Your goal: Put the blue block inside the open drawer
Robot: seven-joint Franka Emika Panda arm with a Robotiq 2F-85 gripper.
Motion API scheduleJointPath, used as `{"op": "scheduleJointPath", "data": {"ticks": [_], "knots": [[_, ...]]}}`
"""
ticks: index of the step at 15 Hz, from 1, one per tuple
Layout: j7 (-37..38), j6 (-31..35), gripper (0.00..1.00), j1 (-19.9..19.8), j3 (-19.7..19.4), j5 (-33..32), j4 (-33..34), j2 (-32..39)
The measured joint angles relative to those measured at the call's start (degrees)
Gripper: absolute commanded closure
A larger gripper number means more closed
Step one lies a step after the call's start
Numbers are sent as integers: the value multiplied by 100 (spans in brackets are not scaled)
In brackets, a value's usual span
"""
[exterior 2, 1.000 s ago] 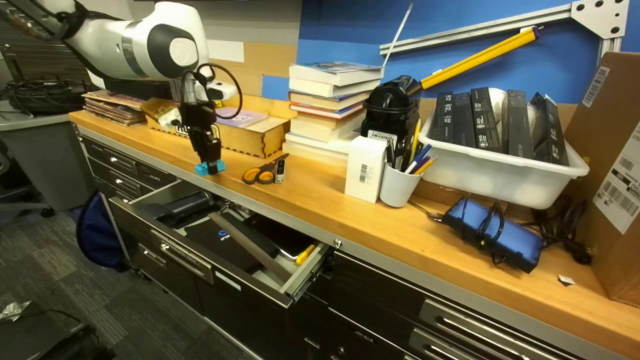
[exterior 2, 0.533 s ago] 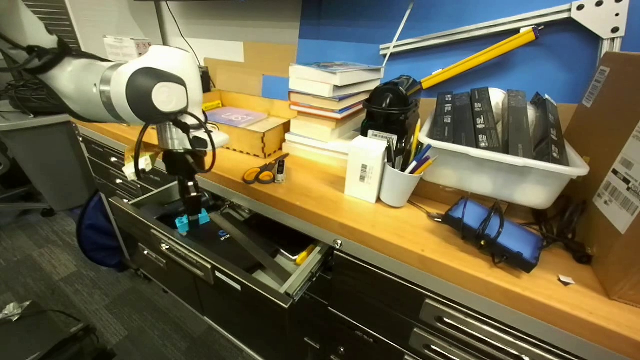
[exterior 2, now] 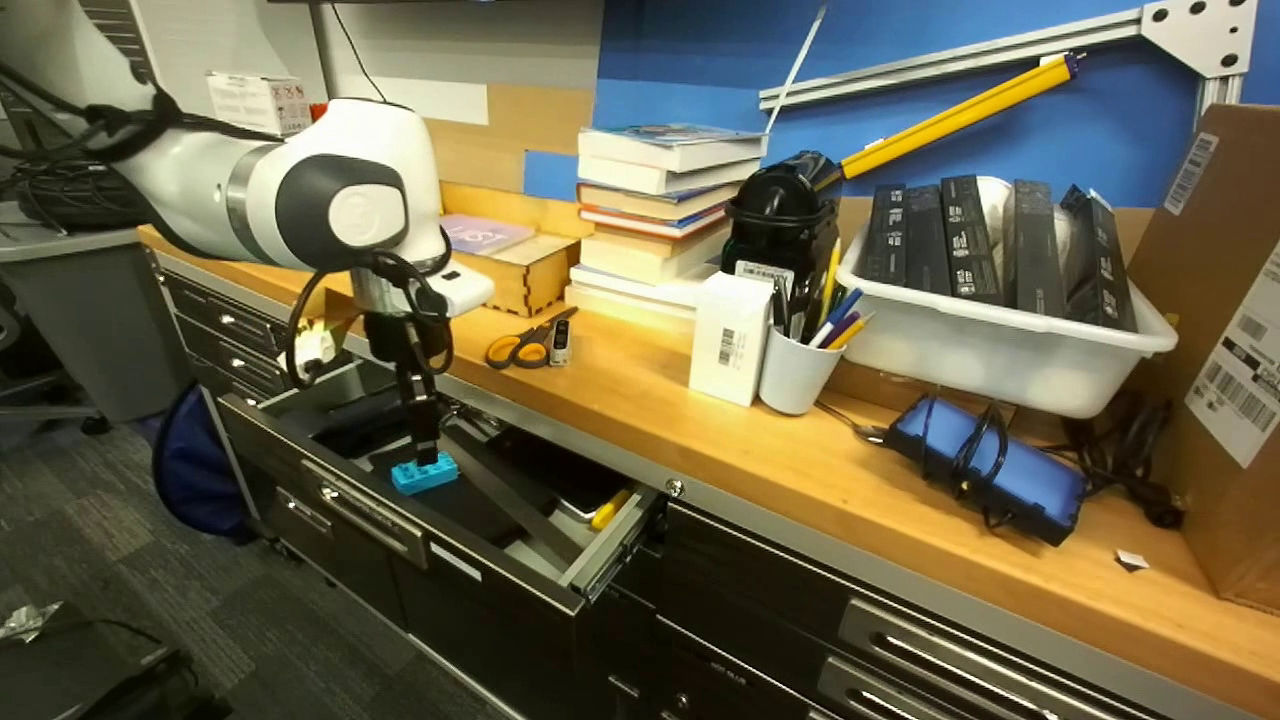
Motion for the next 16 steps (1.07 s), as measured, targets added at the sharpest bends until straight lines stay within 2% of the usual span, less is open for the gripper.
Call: {"op": "scheduleJointPath", "data": {"ticks": [1, 2, 6, 10, 13, 16], "knots": [[-28, 0, 2, -1, 2, 52, -16, -12], [-106, -18, 0, -1, 15, 131, -54, -34], [-639, -114, 0, 1, 99, 616, -506, -355], [-1418, -770, 0, -1, 122, 1064, -918, -708], [-1613, -1022, 0, -34, 107, 1076, -893, -582], [-1643, -821, 0, -105, 72, 1103, -727, -188]]}}
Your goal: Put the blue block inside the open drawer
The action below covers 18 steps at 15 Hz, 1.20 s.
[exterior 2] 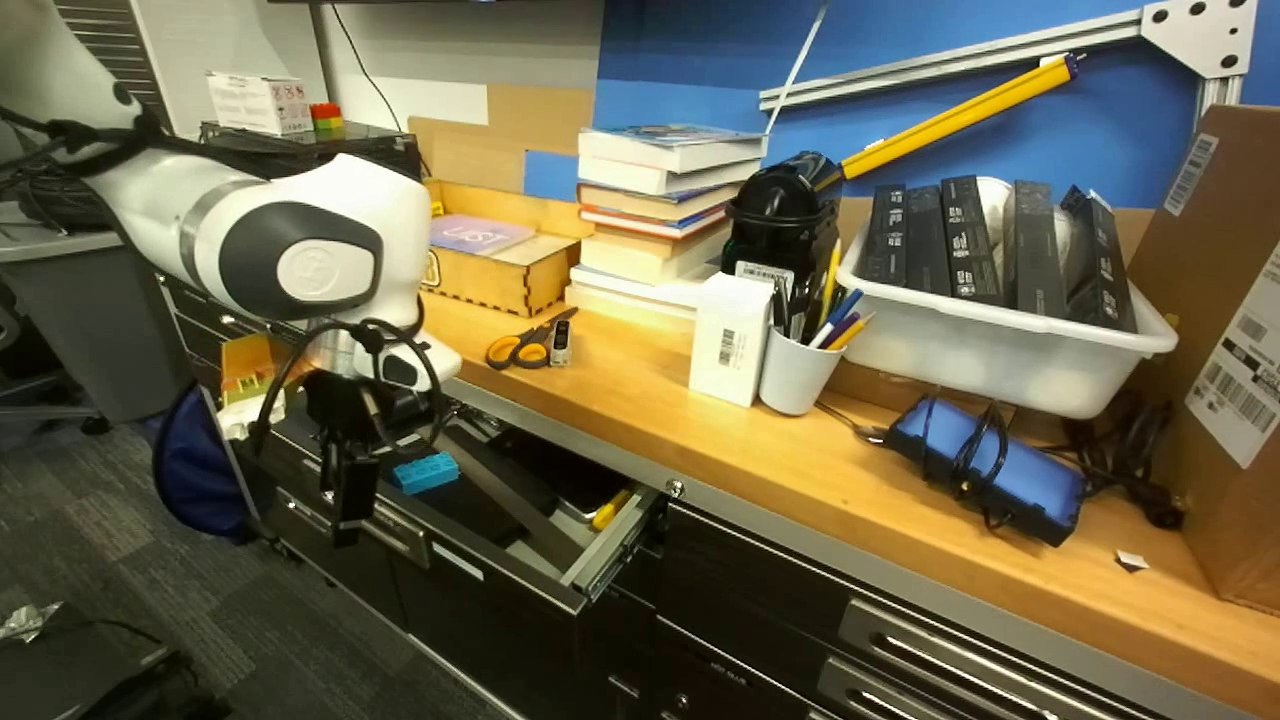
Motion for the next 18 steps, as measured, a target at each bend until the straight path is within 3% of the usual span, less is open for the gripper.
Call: {"op": "scheduleJointPath", "data": {"ticks": [5, 12, 15, 18], "knots": [[202, 600, 0, -41, -100, 241, 428, 570], [919, 1422, 0, -32, -303, 85, 1168, 1137], [861, 1445, 0, 68, -273, 43, 1099, 997], [513, 1265, 0, 168, -111, 7, 746, 357]]}}
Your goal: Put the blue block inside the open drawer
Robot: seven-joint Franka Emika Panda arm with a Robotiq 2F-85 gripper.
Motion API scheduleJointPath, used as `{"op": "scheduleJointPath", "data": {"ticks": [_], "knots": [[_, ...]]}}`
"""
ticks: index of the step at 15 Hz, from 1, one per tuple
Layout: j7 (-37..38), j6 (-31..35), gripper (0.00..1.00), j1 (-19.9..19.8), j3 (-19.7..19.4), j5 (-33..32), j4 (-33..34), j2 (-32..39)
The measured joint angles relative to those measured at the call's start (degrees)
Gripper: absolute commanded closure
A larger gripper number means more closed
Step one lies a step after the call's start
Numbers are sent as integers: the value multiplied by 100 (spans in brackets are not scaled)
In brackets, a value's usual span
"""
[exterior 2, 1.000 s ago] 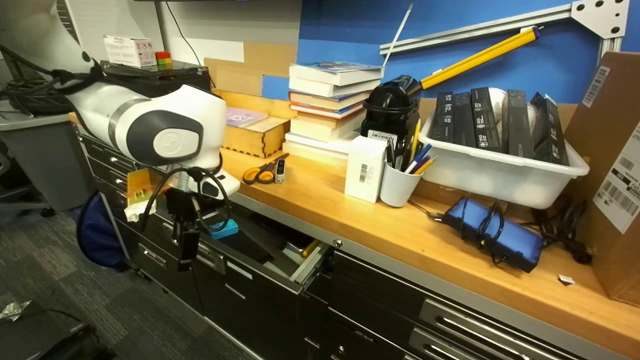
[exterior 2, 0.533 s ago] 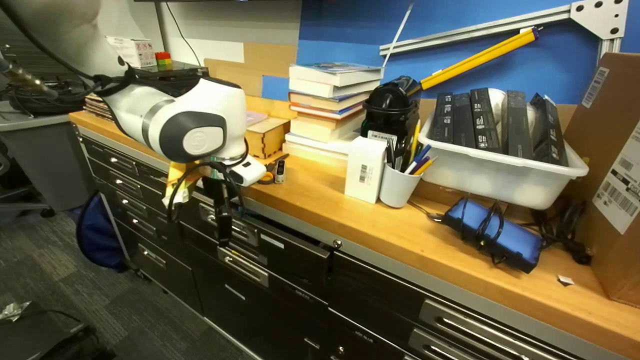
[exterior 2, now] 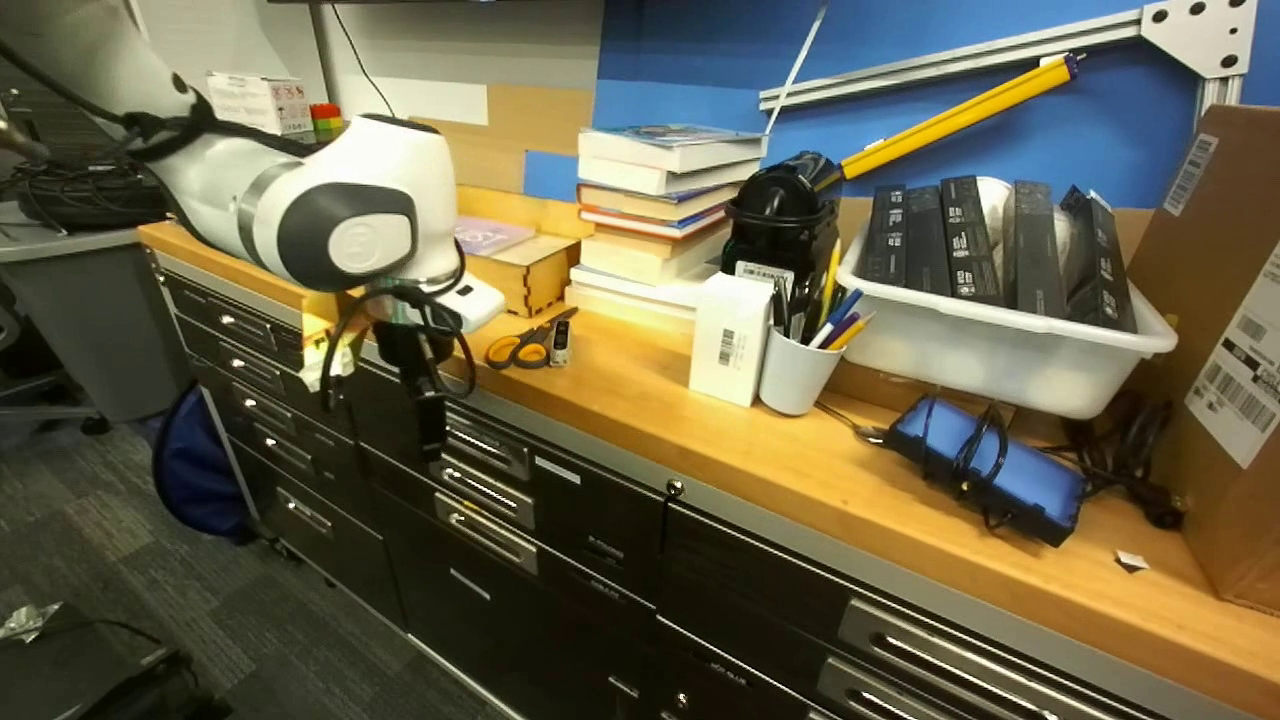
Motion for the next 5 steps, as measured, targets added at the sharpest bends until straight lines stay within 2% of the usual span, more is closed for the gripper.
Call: {"op": "scheduleJointPath", "data": {"ticks": [2, 5], "knots": [[-117, -264, 0, 71, 146, -99, -277, -641], [-126, -1178, 0, 123, 418, -103, -412, -1611]]}}
